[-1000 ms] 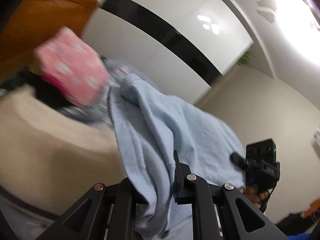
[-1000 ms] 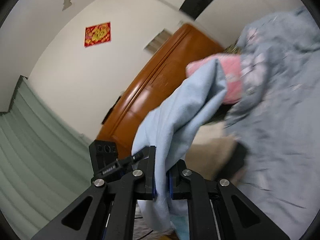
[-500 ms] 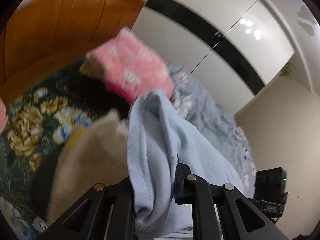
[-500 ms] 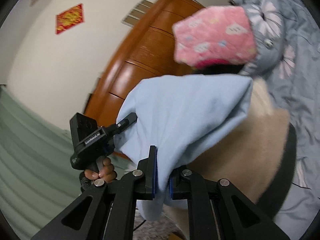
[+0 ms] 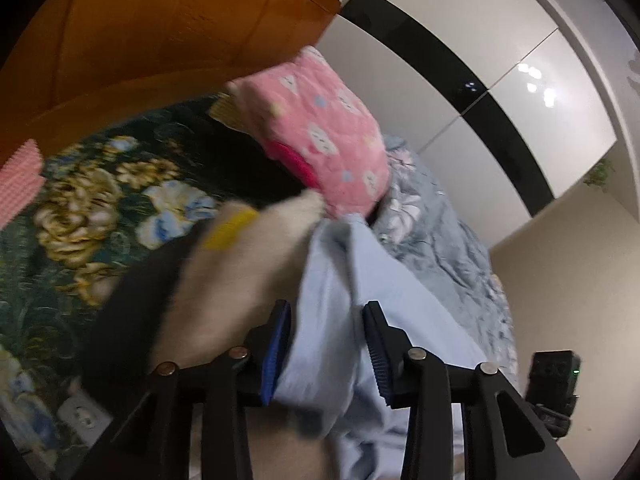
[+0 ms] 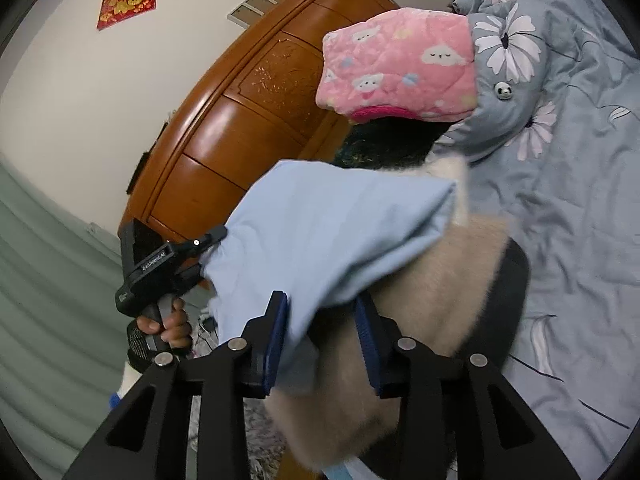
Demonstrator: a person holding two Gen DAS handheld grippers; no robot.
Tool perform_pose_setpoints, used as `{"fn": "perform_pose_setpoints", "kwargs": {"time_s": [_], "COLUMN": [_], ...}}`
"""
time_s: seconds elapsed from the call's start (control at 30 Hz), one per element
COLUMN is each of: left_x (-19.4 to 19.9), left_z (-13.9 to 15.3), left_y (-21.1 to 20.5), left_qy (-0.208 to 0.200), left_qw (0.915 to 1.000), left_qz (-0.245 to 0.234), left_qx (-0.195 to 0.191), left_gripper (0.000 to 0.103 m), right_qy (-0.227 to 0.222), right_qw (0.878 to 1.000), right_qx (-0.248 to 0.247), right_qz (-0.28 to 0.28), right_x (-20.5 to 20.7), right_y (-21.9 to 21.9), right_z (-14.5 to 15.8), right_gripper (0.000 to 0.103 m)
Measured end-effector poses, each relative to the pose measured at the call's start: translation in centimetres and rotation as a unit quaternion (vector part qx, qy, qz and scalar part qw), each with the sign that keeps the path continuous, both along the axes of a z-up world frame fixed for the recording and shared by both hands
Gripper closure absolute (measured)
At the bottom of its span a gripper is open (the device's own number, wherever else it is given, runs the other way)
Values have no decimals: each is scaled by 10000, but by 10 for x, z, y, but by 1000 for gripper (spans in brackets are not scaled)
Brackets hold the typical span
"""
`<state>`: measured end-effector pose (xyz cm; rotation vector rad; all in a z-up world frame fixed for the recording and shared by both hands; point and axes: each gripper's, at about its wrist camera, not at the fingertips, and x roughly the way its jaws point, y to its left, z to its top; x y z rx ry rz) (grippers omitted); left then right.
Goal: Fold clothes
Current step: 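Place the folded shirt on the beige cushion and open both grippers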
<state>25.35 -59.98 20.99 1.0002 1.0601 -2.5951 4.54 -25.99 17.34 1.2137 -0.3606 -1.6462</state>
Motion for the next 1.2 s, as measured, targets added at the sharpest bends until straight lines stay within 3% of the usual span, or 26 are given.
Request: {"fn": "perform_pose_setpoints", "kwargs": {"time_s": [0.2, 0.3, 0.43, 0.57, 0.7, 0.97, 1.2], "left_x": [18, 17, -13, -36, -31, 9, 11], "left_z": [23, 50, 67, 47, 14, -29, -33], "left_y": [-1, 10, 41, 61, 69, 85, 78], "left_qy": [-113, 67, 56, -319, -493, -163, -141], "left_qw": [9975, 9952, 9913, 9869, 9857, 9814, 9852], "left_qz": [455, 358, -87, -280, -314, -124, -17], "left_qx": [-521, -904, -1315, -1554, -1582, -1911, -1707], "left_gripper": [58, 56, 50, 50, 50, 50, 50], "right_qy": [767, 1133, 1269, 1329, 1348, 1258, 1276], "right_qw": [9938, 9906, 9904, 9875, 9863, 9879, 9876], "right_qx": [789, 764, 547, 849, 927, 838, 812], "right_qz": [142, 21, 28, -48, 219, 356, 412], "right_x": [7, 6, 12, 27, 51, 67, 73], "right_y": [17, 13, -22, -59, -62, -57, -58], "right_z": [27, 52, 74, 63, 35, 6, -5], "right_gripper": [67, 67, 67, 67, 67, 67, 67]}}
